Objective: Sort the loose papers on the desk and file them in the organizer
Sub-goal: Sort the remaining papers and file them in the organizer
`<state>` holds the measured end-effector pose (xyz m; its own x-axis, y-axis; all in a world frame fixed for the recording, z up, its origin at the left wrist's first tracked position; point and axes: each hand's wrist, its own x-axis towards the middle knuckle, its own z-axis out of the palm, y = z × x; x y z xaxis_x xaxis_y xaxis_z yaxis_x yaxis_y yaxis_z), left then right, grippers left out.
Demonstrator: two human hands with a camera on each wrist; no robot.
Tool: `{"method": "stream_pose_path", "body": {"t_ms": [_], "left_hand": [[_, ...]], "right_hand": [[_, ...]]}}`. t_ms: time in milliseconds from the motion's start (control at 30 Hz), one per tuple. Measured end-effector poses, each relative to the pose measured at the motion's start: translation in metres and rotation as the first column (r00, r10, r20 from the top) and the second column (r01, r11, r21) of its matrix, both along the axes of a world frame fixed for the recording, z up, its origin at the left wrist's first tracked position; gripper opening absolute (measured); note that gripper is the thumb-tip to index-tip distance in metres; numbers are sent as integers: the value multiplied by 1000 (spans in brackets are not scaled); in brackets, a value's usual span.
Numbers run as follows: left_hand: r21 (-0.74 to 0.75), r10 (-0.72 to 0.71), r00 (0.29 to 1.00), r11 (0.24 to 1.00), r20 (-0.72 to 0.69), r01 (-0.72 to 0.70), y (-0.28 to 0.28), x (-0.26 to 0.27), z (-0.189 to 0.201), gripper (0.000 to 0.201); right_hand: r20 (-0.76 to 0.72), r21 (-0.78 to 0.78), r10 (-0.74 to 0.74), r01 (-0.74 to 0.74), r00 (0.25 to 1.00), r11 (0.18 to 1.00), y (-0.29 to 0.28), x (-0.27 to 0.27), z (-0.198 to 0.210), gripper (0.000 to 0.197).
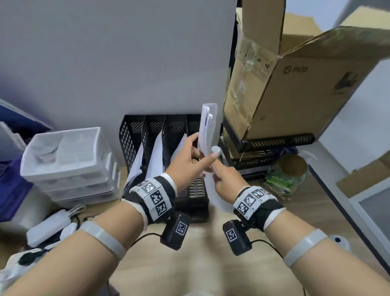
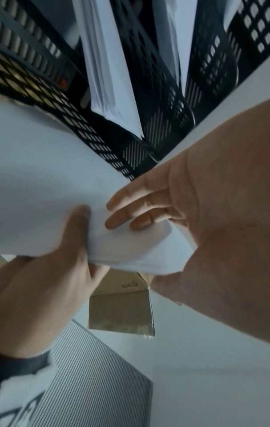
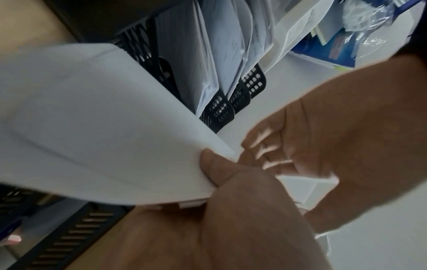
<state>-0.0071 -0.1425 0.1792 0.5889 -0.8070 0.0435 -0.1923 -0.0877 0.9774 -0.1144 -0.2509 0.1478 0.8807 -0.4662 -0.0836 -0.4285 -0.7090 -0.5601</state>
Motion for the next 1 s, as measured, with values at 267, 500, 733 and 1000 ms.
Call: {"method": "stream_pose_path", "body": {"t_ms": [267, 500, 733, 1000], "left_hand": [[252, -73, 996, 964, -46, 82, 5, 47, -54, 58], [333, -108, 989, 933, -102, 137, -5, 58, -70, 65], [218, -3, 999, 976, 48, -7, -15, 65, -30, 84], [337, 160, 880, 882, 447, -331, -51, 94, 9, 50]], "right_hand": [[39, 125, -175, 169, 984, 978, -13, 26, 3, 51], [18, 215, -286, 275, 958, 937, -19, 59, -14, 46], [-80, 108, -258, 266, 963, 958, -19, 97, -34, 21], [4, 26, -161, 161, 987, 987, -2, 116, -65, 71]]}}
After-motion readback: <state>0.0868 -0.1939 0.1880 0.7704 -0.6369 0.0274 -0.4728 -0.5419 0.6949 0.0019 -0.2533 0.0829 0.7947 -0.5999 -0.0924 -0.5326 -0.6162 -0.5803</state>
